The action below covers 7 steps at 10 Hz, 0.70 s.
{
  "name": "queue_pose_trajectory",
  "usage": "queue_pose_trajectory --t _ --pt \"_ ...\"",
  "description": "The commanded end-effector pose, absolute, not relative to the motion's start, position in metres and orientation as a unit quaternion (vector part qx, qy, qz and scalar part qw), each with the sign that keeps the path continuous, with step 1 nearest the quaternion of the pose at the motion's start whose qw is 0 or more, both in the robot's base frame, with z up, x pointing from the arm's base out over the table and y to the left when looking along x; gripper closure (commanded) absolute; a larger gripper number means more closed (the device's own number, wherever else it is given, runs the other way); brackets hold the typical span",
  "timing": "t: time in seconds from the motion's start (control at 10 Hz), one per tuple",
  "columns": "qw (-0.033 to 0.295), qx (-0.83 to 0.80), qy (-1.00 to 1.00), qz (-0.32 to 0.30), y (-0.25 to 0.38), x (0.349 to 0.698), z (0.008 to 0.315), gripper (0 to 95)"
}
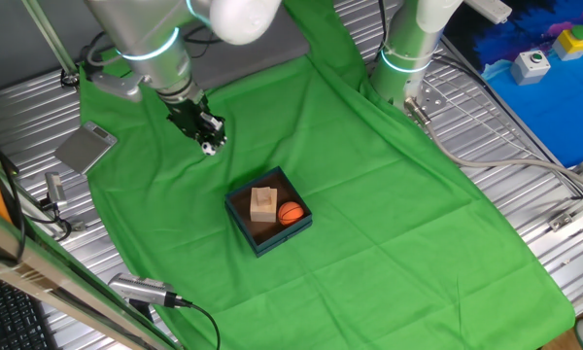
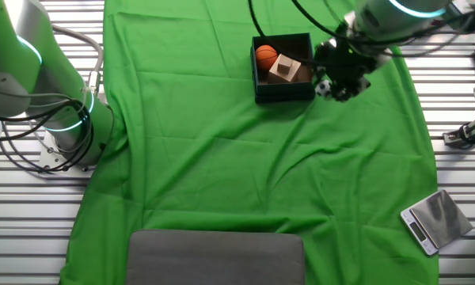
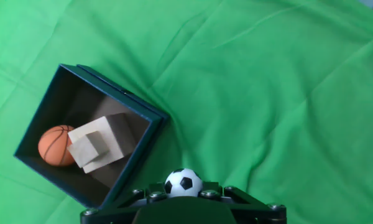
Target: Take everything out of the gift box
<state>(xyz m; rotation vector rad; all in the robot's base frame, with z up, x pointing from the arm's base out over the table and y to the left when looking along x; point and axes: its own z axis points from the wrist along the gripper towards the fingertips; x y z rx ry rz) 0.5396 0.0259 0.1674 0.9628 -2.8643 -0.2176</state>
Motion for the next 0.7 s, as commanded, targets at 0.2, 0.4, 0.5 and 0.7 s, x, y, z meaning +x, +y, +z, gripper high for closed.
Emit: queue_pose_trajectory --t 0.2,0.4,0.5,0.7 --pt "0.062 0.316 -0.944 -0.068 0.0259 0.5381 0.1675 95.0" --pt "0.071 0.296 -0.95 -0.074 0.0259 0.5381 0.1675 95.0" --pt "0.071 0.282 -0.954 -0.073 0.0259 0.5381 0.1675 95.0" --pt "0.073 0.259 -0.961 -0.067 0.0259 0.5381 0.1675 95.0"
